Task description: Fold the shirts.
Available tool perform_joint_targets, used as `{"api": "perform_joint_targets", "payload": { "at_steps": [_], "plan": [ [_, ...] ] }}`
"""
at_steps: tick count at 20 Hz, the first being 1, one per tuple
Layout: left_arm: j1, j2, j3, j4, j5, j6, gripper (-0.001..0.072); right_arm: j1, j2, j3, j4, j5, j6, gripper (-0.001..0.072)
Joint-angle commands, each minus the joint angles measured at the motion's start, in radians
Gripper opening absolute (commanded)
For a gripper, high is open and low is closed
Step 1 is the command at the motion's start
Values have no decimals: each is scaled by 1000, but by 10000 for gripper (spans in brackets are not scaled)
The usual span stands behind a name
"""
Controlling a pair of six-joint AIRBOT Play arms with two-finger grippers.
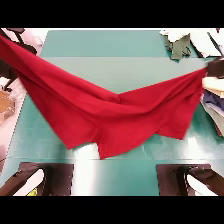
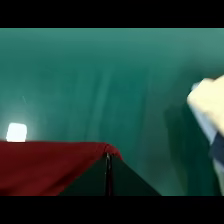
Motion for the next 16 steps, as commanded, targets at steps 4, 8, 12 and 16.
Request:
{"api": "perform_joint_targets", "payload": {
  "at_steps": [4, 8, 12, 16],
  "plan": [
    [-42, -147, -635, -185, 446, 138, 19, -115, -353, -226, 12, -307, 31, 15],
    [-156, -291, -693, -185, 561, 147, 19, -186, -500, -223, 68, -397, 99, 28],
    [-196, -315, -688, -177, 607, 157, 19, -294, -367, -271, 290, -328, -23, 416],
    [-196, -314, -681, -174, 609, 163, 19, -297, -48, -506, 705, -217, -135, 512]
  ]
}}
